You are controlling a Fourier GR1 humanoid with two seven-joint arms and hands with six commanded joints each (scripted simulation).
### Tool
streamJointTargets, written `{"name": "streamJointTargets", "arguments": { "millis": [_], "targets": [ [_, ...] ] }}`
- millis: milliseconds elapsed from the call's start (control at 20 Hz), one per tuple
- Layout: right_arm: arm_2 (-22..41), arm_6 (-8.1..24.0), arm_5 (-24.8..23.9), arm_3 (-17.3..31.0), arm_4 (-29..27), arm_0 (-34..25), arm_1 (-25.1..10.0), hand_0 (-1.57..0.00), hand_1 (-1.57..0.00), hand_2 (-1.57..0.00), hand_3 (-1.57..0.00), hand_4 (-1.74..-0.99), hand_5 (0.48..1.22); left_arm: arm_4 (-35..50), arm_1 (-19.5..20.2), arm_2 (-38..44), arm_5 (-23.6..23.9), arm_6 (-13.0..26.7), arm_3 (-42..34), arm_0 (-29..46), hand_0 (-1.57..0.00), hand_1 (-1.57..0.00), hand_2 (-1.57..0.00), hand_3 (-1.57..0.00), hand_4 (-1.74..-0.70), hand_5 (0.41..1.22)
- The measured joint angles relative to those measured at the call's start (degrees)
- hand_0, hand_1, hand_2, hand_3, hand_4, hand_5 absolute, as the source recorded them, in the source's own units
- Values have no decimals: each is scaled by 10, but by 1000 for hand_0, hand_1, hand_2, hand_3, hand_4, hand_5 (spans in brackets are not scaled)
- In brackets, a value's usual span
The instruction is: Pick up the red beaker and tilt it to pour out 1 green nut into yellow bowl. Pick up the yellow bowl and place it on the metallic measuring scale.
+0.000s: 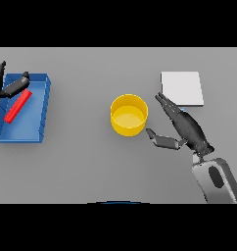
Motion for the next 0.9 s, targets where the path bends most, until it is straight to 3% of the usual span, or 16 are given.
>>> {"name": "streamJointTargets", "arguments": {
  "millis": [250, 900],
  "targets": [
    [64, -23, 51, 48, 92, -90, -61, 1, 1, 1, 1, -1270, 664, -4, 5, -3, 6, -2, -3, 11, -1, 0, 0, 0, -794, 719],
    [160, -78, 146, 194, 145, -244, -49, 1, 1, 1, 1, -1244, 685, -4, -4, -8, -2, 2, 2, -3, 1, 1, 1, 1, -795, 725]
  ]
}}
